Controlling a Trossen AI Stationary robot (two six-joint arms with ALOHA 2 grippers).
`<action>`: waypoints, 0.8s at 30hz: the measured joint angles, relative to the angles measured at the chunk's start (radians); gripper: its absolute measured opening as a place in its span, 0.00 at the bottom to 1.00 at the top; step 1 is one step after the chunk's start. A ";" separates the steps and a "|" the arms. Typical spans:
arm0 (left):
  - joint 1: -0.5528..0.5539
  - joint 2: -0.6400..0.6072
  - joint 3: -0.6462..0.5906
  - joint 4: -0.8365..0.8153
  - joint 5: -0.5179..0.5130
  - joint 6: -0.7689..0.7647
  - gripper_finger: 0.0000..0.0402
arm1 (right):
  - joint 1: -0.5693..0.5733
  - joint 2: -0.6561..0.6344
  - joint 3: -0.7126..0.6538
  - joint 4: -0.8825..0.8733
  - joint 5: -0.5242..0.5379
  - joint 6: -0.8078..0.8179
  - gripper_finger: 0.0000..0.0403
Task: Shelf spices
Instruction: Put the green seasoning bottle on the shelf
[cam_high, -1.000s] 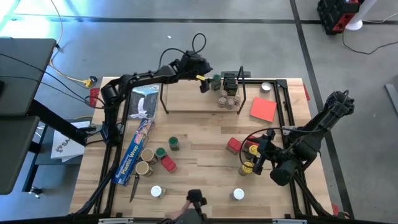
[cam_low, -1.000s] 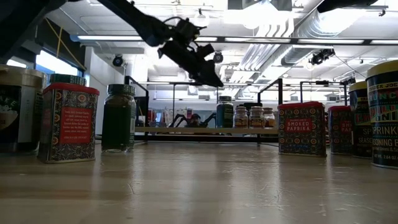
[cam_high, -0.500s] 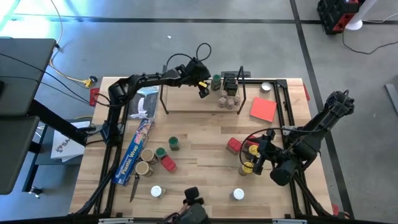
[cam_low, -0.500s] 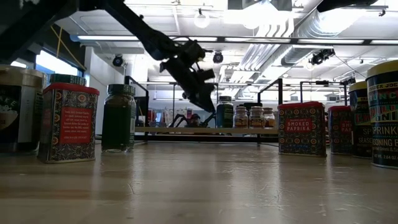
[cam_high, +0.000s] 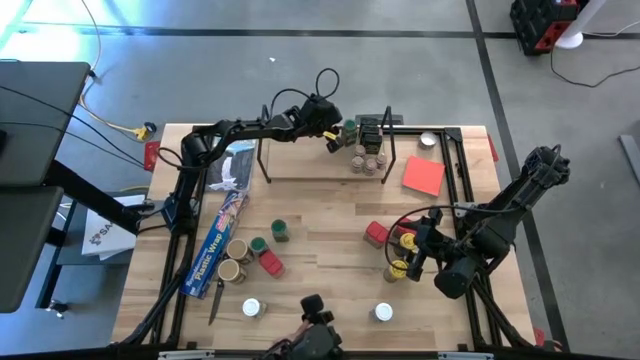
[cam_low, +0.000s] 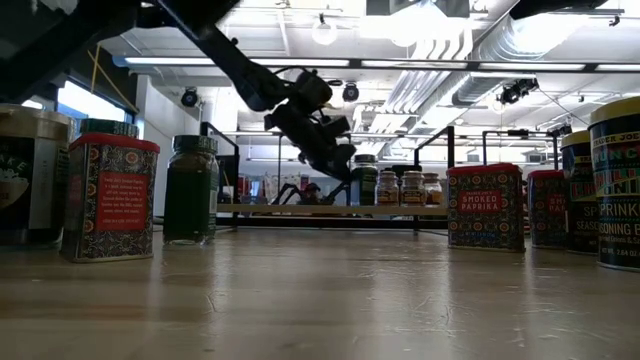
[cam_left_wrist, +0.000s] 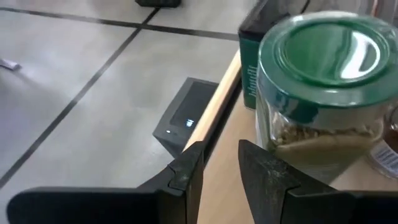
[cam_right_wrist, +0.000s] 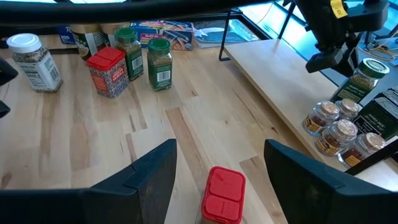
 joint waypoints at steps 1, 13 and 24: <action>0.000 0.000 0.000 0.000 -0.014 0.006 0.24 | 0.000 0.000 0.000 0.000 0.000 0.000 0.59; -0.004 -0.051 0.000 -0.239 0.077 0.021 0.20 | 0.000 0.000 0.000 0.000 -0.001 -0.008 0.59; -0.012 0.000 0.000 -0.093 0.088 -0.034 0.09 | 0.000 0.000 0.000 0.003 -0.001 -0.007 0.59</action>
